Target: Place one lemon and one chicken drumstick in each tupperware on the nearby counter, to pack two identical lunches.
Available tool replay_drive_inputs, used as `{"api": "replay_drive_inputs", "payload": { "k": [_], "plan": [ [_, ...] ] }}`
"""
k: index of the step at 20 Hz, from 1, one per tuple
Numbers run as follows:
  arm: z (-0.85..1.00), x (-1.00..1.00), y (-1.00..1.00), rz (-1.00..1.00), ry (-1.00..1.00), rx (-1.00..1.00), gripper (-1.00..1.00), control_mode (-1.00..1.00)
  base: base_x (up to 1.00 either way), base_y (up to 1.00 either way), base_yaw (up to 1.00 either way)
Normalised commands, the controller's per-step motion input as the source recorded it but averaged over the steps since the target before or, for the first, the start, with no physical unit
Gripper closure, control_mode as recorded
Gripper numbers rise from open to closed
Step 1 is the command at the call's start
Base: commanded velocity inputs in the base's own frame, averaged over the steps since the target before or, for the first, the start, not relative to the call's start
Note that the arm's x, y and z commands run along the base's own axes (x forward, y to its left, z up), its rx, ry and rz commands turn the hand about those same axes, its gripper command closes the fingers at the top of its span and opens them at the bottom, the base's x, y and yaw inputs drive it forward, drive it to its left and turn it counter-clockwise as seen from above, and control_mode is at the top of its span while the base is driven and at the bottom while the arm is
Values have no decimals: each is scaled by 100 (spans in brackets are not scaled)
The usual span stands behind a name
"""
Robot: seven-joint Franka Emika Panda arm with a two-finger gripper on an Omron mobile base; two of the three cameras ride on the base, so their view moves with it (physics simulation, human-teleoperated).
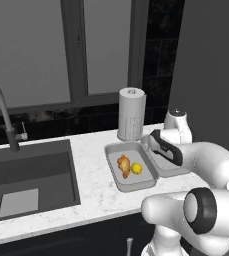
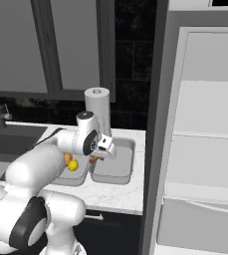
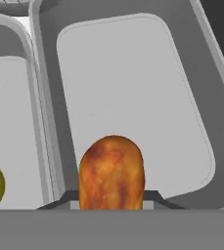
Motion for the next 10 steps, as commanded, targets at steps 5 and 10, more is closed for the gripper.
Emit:
{"api": "replay_drive_inputs", "payload": {
  "k": [5, 10],
  "plan": [
    [-39, 53, -14, 0, 8, 0, 100, -100, 0, 0, 0],
    [-36, 52, -18, 0, 8, 0, 100, -100, 0, 0, 0]
  ]
}}
